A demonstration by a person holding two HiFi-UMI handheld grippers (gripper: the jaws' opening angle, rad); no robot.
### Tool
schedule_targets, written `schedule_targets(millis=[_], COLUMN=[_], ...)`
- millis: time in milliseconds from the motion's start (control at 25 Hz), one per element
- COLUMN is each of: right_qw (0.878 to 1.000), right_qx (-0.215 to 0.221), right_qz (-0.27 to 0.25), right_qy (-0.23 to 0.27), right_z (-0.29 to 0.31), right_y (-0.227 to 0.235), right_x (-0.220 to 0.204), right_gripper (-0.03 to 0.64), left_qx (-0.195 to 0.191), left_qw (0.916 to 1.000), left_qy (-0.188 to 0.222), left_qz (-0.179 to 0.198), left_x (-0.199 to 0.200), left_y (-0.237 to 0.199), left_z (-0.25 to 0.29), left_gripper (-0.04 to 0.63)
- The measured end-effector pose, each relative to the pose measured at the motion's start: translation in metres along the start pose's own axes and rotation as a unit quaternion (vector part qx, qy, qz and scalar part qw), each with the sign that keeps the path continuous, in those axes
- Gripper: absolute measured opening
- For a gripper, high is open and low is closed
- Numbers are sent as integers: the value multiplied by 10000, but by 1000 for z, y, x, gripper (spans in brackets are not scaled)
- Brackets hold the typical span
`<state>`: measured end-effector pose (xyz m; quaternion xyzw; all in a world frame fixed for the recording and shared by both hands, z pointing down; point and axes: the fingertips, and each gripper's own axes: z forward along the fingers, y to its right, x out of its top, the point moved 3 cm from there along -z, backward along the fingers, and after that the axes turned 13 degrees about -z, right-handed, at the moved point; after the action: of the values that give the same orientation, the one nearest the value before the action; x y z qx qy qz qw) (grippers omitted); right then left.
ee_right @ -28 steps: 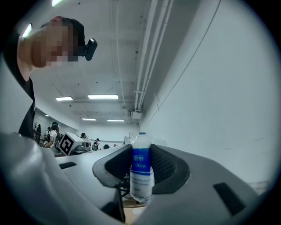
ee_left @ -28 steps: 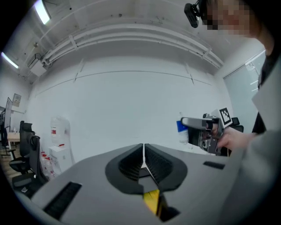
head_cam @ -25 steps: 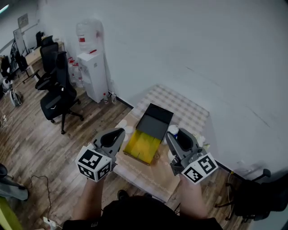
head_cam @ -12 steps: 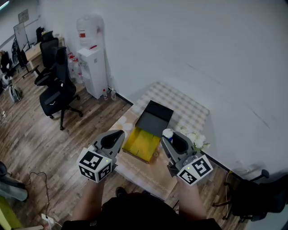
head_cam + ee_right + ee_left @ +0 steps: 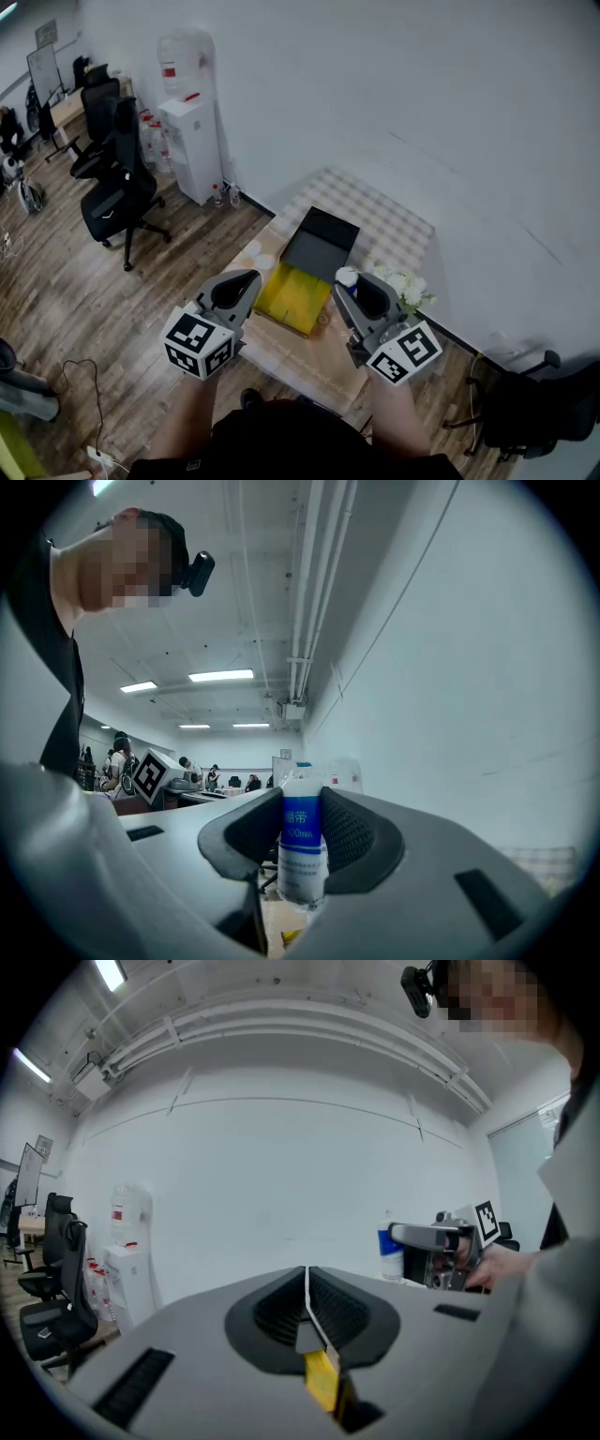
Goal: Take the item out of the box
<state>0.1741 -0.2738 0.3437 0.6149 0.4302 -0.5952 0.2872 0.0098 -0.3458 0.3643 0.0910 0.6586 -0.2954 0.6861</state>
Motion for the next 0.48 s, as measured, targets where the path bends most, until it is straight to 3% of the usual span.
schedule_targets(millis=[480], right_qw=[10000], right_qx=[26], right_qz=[71], right_qy=[-49], right_z=[-3], right_y=[-3], right_x=[-3], right_gripper=[135], left_qx=[-63], left_qw=[9999], left_qy=[-64], left_qz=[-55], left_x=[-4], left_y=[5], left_z=[1], left_gripper=[21])
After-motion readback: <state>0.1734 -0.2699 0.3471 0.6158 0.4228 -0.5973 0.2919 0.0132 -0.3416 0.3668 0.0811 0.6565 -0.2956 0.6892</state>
